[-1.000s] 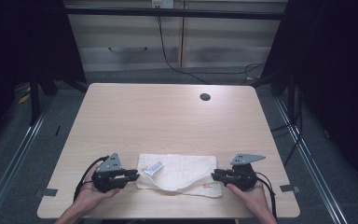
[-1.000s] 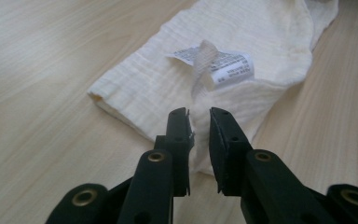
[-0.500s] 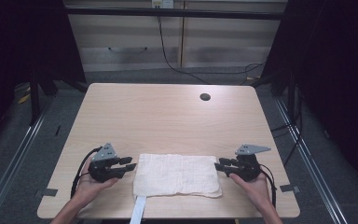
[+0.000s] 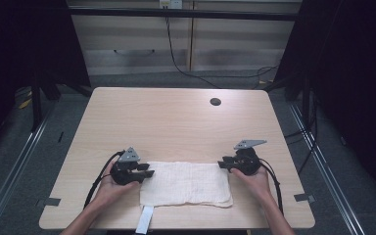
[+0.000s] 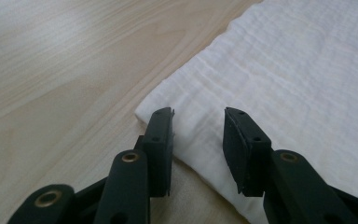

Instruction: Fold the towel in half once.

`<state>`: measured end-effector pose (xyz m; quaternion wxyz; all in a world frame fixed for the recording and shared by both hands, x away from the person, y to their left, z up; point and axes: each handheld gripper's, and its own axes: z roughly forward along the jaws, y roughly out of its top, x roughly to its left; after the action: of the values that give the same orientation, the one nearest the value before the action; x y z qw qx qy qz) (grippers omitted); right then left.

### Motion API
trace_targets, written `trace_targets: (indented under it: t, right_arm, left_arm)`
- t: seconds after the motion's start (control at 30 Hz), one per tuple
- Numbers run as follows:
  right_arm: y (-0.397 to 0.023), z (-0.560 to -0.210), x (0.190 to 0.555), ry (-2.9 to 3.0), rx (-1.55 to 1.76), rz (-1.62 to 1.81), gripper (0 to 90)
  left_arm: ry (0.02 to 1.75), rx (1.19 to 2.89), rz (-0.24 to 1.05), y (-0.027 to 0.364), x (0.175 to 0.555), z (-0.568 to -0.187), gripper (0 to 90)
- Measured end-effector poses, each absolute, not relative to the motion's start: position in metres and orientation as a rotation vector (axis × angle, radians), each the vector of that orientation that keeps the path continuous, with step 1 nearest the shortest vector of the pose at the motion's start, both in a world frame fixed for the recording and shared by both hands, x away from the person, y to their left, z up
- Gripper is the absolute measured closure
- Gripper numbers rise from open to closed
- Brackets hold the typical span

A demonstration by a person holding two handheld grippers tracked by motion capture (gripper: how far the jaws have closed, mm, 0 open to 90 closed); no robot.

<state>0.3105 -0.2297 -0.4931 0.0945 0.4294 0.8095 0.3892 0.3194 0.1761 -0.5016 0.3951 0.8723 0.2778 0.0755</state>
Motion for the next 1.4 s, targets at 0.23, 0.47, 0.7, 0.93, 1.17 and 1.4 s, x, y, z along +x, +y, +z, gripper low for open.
trace_targets:
  t: [0.23,0.47,0.7,0.93,1.17,1.4]
  right_arm:
    - [-0.228,-0.5,0.312,2.435,1.238,1.071,64.9]
    - [-0.222,-0.501,0.308,2.428,1.194,1.032,69.5]
    - [-0.224,-0.502,0.309,2.434,1.24,1.079,86.4]
    - [-0.222,-0.503,0.312,2.436,1.251,1.102,87.8]
    - [-0.221,-0.503,0.313,2.432,1.255,1.107,87.8]
    - [-0.22,-0.503,0.312,2.431,1.265,1.103,87.7]
  left_arm:
    - [0.7,2.22,0.205,0.178,0.316,-0.503,63.2]
    - [0.708,2.215,0.206,0.18,0.313,-0.503,63.3]
    - [0.734,2.214,0.178,0.184,0.309,-0.502,65.8]
    - [0.825,2.099,0.179,0.191,0.325,-0.486,59.4]
    - [0.807,2.149,0.187,0.179,0.344,-0.488,55.7]
    - [0.814,2.194,0.195,0.178,0.345,-0.495,50.0]
